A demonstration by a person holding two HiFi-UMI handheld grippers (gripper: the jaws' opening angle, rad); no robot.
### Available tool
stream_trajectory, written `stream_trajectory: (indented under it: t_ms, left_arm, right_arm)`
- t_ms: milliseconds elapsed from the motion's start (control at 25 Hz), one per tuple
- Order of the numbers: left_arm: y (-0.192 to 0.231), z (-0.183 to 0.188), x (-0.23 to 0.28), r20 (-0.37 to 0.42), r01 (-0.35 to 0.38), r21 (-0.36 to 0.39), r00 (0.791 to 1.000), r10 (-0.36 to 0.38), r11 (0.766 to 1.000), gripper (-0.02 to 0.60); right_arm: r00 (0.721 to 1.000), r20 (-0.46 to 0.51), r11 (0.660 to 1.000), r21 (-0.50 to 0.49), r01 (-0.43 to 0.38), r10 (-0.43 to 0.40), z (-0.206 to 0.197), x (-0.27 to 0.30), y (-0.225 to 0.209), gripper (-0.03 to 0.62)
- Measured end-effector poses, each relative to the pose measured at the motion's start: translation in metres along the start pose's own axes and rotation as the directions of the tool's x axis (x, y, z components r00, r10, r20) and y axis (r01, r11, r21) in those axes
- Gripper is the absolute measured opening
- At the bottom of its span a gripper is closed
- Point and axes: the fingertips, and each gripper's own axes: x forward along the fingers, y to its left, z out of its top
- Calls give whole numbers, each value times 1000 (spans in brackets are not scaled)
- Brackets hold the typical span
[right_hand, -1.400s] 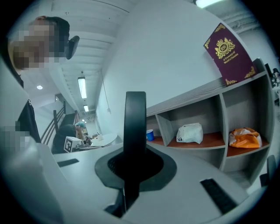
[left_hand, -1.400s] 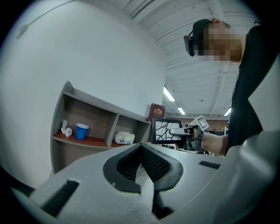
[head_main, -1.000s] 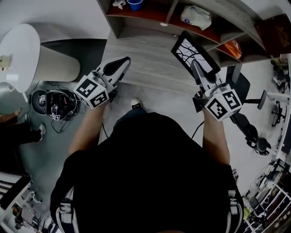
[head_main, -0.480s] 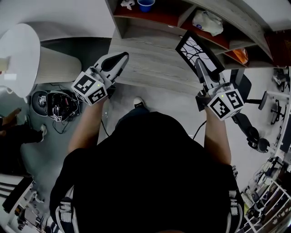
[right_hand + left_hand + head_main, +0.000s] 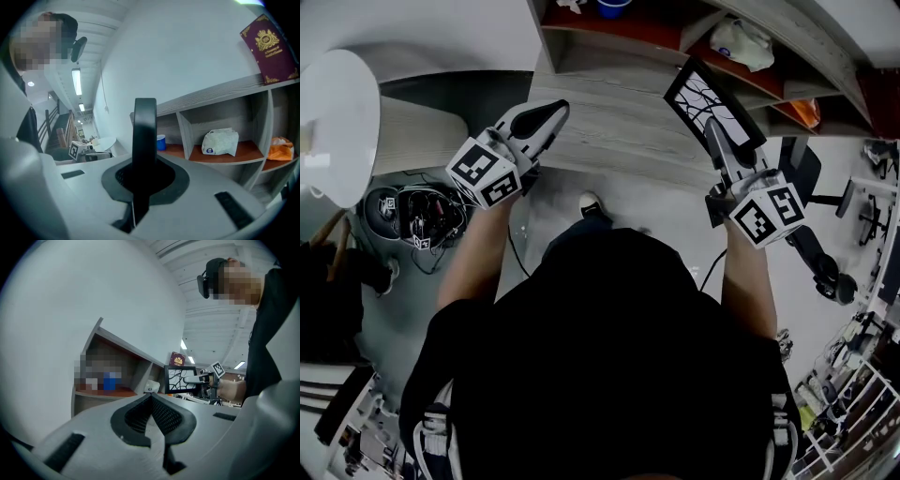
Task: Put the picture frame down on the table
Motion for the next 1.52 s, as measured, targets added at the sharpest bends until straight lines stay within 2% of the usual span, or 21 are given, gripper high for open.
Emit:
stream_trajectory:
  t_ms: [320, 680, 1120, 1520]
  left_arm:
    - [-3, -7, -2, 0, -12, -20, 1000, 12, 1000, 17]
    - [-15, 1, -12, 14, -66, 9, 998, 66, 998, 17]
    - [-38, 8, 18, 3, -144, 41, 990, 144, 989, 17]
    - [-57, 9, 43, -9, -170, 40, 985, 171, 985, 17]
  right_arm:
    - [1000, 9, 1000, 9, 9, -9, -7, -6, -1, 15]
    - [999, 28, 1000, -5, -22, 22, -1, -15, -3, 15]
    - [997, 23, 997, 15, -77, 77, 7, -25, -40, 15]
    - [991, 22, 990, 28, -135, 134, 12, -28, -68, 15]
